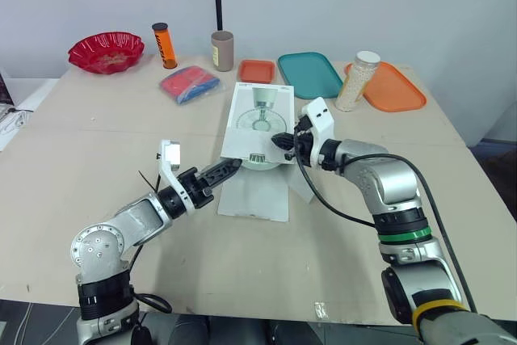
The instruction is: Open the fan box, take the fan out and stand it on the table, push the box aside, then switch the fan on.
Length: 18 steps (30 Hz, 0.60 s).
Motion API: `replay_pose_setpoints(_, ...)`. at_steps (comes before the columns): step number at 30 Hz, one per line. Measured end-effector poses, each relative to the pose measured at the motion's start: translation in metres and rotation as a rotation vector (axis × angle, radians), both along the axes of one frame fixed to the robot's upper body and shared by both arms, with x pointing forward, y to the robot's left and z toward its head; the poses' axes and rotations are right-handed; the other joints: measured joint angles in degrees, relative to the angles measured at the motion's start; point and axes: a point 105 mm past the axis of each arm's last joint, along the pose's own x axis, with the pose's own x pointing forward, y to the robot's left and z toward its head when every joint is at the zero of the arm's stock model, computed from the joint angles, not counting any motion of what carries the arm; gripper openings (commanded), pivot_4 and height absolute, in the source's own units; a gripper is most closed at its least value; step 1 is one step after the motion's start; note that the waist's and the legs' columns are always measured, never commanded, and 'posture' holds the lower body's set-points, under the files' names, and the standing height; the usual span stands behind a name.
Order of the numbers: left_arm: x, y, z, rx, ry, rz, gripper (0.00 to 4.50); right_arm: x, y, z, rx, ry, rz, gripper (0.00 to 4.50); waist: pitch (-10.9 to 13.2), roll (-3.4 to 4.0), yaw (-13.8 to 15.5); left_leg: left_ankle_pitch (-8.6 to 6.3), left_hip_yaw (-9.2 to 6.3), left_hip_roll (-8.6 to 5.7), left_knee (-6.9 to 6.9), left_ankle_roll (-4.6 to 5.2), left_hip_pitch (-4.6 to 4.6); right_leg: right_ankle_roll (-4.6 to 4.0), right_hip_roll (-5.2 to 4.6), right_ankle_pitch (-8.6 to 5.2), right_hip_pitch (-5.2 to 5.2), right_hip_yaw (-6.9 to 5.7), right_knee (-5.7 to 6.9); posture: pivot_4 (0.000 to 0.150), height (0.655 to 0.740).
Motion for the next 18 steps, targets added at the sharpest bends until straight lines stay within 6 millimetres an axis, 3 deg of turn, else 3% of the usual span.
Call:
replay_pose_setpoints(6, 0.002, -0.009, -0.003, -0.033, 0.041, -0.038, 3.53, 0.000, -0.001, 0.000, -0.002, -0.001, -0.003, 0.00, 0.0, 0.00, 0.0, 0.03, -0.01, -0.03, 0.00, -0.05, 0.00, 0.00, -0.02, 0.00, 0.00, -0.01, 0.01, 0.150, 0.7389)
replay_pose_setpoints(12, 0.002, -0.034, -0.012, -0.084, 0.121, -0.122, 3.53, 0.000, -0.005, 0.000, -0.015, 0.004, -0.012, 0.00, 0.0, -0.01, 0.1, 0.03, -0.02, -0.18, 0.00, -0.05, -0.01, 0.02, -0.16, -0.01, 0.02, -0.03, 0.00, 0.150, 0.7389)
replay_pose_setpoints(18, 0.010, -0.038, -0.025, -0.135, 0.203, -0.096, 3.53, 0.000, -0.007, 0.001, -0.025, 0.002, -0.016, 0.00, 0.0, -0.02, 0.1, 0.03, -0.02, -0.27, -0.01, -0.05, -0.02, 0.07, -0.23, -0.03, 0.03, -0.02, -0.01, 0.150, 0.7389)
